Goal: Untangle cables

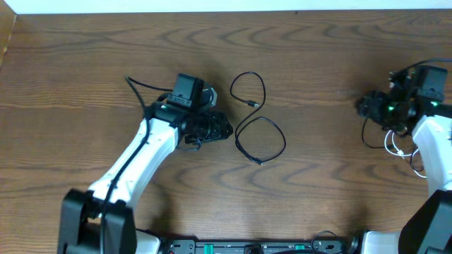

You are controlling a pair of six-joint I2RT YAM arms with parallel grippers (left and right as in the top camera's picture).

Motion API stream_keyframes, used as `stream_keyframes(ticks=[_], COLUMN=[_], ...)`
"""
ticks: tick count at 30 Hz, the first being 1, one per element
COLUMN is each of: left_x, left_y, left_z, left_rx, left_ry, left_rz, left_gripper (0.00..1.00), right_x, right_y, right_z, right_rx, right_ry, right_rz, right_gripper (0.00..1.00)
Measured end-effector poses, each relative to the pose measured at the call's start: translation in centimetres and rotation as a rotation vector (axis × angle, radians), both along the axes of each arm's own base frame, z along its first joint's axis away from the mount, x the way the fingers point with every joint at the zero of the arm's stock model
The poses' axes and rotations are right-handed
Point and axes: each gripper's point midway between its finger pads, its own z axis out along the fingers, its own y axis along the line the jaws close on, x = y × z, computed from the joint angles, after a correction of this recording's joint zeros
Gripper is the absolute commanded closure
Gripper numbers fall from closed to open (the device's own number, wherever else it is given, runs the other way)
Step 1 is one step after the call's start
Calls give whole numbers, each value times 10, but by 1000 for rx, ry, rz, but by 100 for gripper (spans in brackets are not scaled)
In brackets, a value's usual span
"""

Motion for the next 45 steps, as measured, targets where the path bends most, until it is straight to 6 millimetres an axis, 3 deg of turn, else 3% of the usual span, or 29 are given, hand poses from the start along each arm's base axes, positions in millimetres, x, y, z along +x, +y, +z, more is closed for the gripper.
stream_keyframes(ticks=[7,12,16,20,28,32,40,42,45], left_x=[-4,-11,-18,-21,-20,-15,-13,-18,-24], left_y=[-27,-52,-54,-55,-58,-62,-65,-63,-59], left_z=[-31,-58,-79,-88,-86,-62,51,69,82], left_rx=[9,24,87,120,121,84,-74,-96,-106], left_ry=[60,82,122,129,120,62,-207,-247,-269], left_rz=[-42,-101,-95,-90,-74,-73,-93,-97,-98], left_gripper=[43,48,58,92,92,92,93,93,92], right_x=[1,-3,-5,-6,-6,-6,-10,-10,-9], right_y=[63,95,107,113,114,115,137,147,160], right_z=[1,2,2,2,1,2,4,7,11], right_rx=[26,34,34,34,33,32,54,66,93], right_ry=[-4,-2,-2,-1,0,-2,-18,-35,-60], right_rz=[173,260,293,310,313,322,406,434,468], right_gripper=[32,32,32,32,31,31,26,27,31])
